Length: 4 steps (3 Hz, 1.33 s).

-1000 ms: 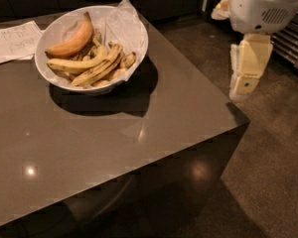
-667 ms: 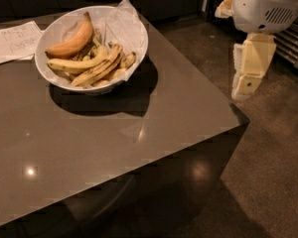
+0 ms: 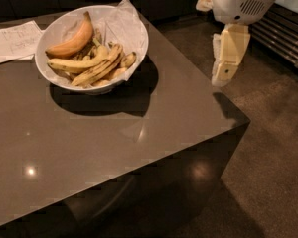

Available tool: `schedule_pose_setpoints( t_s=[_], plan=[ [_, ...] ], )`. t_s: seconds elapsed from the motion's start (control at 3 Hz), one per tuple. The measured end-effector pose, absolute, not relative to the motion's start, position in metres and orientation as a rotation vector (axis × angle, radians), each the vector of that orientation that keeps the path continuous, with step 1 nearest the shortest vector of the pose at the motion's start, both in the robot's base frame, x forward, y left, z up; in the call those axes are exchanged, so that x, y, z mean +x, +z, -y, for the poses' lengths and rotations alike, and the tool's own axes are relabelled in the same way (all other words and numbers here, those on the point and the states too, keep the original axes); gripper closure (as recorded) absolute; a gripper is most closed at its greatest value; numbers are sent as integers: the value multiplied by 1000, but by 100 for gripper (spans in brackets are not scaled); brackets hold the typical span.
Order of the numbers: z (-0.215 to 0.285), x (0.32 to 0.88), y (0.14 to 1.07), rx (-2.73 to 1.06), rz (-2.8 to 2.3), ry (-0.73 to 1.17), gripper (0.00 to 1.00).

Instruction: Pick banana from white bowl

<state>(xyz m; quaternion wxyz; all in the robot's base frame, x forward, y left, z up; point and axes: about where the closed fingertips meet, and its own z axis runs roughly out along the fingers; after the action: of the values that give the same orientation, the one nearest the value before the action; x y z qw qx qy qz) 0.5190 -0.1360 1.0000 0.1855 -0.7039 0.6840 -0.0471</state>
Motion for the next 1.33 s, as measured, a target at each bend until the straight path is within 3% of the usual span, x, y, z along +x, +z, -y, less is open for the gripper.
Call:
schedule_pose_setpoints(
  t_s=[0.33,1.0,1.33],
  plan=[
    [100,545,1005,-2076,-1812,-129,0],
    [94,550,1011,-2061,-1786,-148,0],
    [66,570,1023,-2099,-1681,-169,0]
  ],
)
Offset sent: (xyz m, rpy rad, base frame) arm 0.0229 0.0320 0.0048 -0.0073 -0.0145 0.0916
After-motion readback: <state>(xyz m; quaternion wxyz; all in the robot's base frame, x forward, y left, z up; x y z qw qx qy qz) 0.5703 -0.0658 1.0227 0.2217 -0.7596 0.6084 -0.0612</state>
